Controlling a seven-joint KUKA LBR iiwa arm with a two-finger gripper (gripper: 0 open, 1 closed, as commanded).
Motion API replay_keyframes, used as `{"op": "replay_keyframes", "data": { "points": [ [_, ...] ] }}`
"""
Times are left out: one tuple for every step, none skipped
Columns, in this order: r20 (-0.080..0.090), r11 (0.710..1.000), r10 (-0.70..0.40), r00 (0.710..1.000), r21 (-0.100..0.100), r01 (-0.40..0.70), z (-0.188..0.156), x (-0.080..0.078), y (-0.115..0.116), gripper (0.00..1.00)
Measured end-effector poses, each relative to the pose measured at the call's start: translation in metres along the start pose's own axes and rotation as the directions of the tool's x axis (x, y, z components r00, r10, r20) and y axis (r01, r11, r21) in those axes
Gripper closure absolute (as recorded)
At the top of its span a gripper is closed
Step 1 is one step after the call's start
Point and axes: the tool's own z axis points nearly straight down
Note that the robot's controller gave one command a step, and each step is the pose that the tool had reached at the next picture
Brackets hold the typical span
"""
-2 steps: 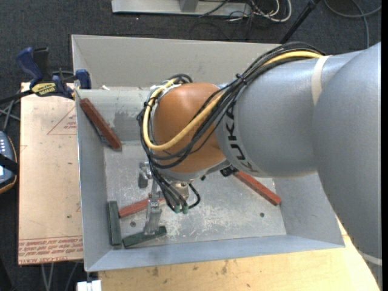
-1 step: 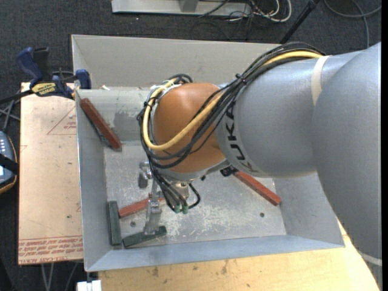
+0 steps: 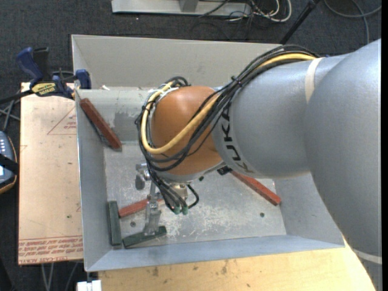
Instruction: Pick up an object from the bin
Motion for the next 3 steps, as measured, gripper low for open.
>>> {"op": "replay_keyframes", "data": {
  "points": [
    [-0.002, 0.961, -0.277, 0.961, 0.000, 0.277, 0.046, -0.005, -0.002, 0.00],
    [-0.014, 0.881, -0.473, 0.881, -0.002, 0.473, 0.093, -0.019, 0.014, 1.00],
    [-0.014, 0.881, -0.473, 0.881, -0.002, 0.473, 0.093, -0.019, 0.014, 1.00]
  ]
}}
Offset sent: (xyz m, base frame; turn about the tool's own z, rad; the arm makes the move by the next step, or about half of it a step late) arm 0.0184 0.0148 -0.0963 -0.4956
